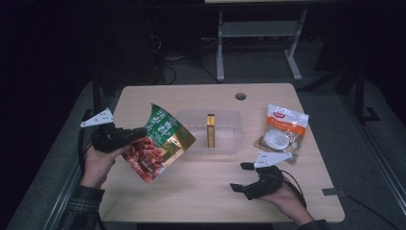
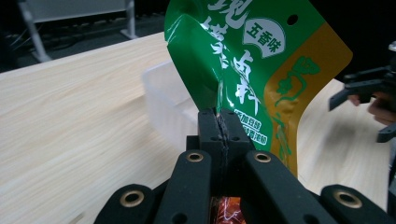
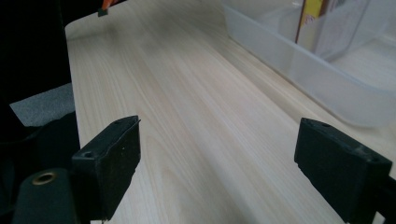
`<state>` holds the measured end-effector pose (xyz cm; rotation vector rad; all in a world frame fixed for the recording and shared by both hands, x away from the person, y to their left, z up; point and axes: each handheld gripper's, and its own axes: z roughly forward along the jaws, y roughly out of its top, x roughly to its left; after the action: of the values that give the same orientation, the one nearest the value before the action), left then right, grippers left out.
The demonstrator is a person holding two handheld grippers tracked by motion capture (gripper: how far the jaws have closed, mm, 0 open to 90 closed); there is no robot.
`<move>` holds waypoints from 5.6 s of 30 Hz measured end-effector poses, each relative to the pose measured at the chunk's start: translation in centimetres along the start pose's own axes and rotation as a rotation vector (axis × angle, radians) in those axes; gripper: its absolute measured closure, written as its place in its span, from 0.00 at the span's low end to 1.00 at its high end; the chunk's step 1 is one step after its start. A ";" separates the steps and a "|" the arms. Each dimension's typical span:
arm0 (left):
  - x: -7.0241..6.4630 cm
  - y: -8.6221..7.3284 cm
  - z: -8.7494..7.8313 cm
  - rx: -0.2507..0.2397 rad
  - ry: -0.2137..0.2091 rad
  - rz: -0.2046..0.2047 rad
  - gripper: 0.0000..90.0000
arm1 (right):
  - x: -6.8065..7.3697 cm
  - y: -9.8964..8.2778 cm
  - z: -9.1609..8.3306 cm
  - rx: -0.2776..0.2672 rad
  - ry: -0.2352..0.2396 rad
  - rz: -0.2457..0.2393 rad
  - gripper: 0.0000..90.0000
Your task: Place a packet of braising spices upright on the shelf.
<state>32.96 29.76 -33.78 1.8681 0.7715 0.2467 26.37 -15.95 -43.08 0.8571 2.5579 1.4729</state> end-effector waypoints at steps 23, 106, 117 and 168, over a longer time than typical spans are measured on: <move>-5.2 0.4 4.5 -0.017 -0.100 0.038 1.00 | 0.6 4.6 3.6 -0.116 0.095 -0.046 0.17; -5.0 -10.6 3.8 0.267 0.058 0.118 0.16 | -0.5 12.8 1.7 -0.193 0.113 -0.030 1.00; -5.2 -10.7 4.0 0.264 0.054 0.124 0.16 | -1.7 14.8 1.7 -0.242 0.034 0.011 0.99; -5.3 -11.0 5.0 0.311 0.044 0.159 0.16 | -5.0 14.9 6.9 -0.240 -0.129 0.094 0.99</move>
<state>27.02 25.41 -44.76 2.2293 0.7225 0.2817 39.26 -7.30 -35.75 1.0109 2.2219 1.6490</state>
